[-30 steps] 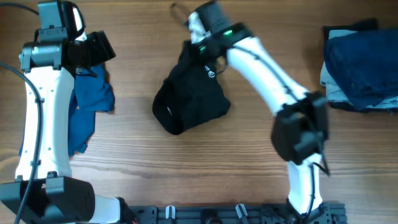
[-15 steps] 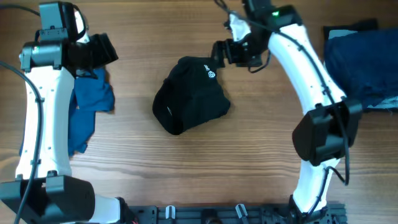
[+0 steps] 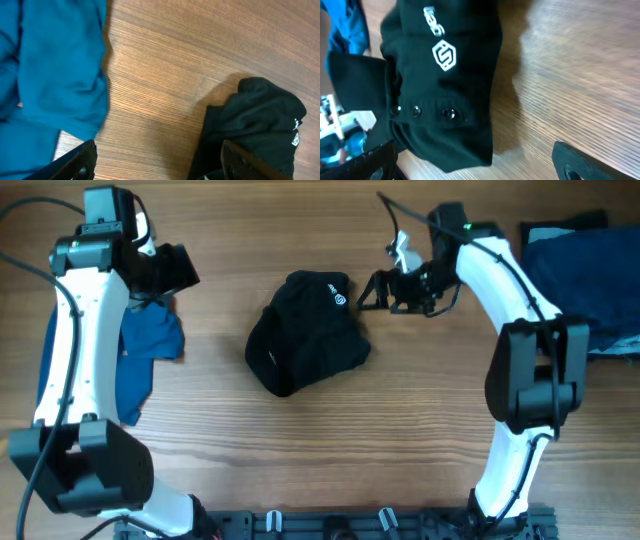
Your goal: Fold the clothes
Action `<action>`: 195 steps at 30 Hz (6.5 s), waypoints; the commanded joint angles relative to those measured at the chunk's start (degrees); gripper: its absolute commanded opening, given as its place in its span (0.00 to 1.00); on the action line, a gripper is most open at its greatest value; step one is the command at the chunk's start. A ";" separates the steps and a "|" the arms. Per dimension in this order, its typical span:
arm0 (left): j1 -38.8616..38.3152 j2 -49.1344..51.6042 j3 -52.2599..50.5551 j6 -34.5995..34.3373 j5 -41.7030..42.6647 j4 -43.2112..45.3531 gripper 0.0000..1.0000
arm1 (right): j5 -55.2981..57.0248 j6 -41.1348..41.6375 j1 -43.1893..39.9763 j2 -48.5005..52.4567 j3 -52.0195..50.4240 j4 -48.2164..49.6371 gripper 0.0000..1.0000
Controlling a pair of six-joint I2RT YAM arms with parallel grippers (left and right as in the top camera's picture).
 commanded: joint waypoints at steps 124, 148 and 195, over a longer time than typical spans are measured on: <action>-1.51 4.35 -0.96 1.86 4.76 -0.02 0.78 | 10.10 54.66 -44.00 -22.88 -1.49 51.69 0.04; -1.51 4.35 -0.96 1.81 4.79 0.00 0.75 | 21.20 59.30 -41.99 -12.68 -1.57 61.99 0.04; -1.51 4.35 -0.96 1.84 4.79 2.75 0.76 | 16.70 15.13 -44.63 -20.02 -1.57 40.35 0.04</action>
